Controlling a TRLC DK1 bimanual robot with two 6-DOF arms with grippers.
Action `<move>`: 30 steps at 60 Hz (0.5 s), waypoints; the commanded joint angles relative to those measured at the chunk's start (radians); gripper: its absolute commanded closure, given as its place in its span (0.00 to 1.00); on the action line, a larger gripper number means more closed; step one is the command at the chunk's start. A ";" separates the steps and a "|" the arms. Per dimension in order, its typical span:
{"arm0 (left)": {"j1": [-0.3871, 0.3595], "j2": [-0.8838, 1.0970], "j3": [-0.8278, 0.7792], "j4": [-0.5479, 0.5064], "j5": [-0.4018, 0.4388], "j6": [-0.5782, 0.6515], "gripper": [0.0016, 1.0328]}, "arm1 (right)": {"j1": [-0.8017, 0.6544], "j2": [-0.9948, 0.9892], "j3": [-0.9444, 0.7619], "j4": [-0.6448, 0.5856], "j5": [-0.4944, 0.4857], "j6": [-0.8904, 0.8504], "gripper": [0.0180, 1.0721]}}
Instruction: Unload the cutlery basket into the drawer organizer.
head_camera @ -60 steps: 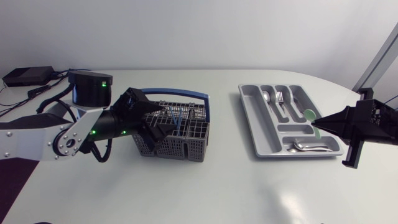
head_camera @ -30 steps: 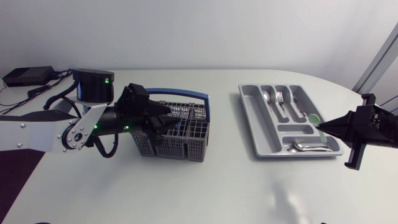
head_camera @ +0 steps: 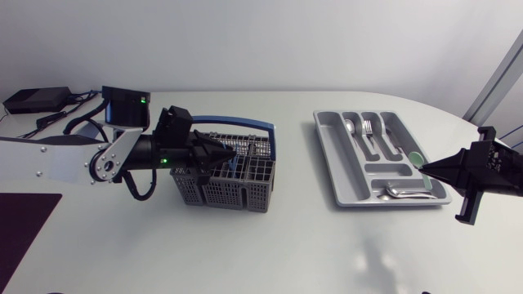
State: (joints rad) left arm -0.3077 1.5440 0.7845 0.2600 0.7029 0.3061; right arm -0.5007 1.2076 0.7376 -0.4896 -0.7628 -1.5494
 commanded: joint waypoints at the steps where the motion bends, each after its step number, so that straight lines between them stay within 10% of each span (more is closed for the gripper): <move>1: 0.007 0.022 0.029 -0.005 0.015 -0.018 0.97 | -0.007 0.015 -0.020 0.005 -0.012 -0.031 0.95; 30: -0.002 -0.059 0.038 -0.038 0.015 -0.019 0.97 | -0.030 0.010 -0.026 -0.020 -0.015 -0.066 0.95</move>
State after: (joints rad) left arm -0.3080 1.5211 0.7868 0.2321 0.7021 0.3061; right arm -0.5209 1.2076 0.7376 -0.4961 -0.7658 -1.5795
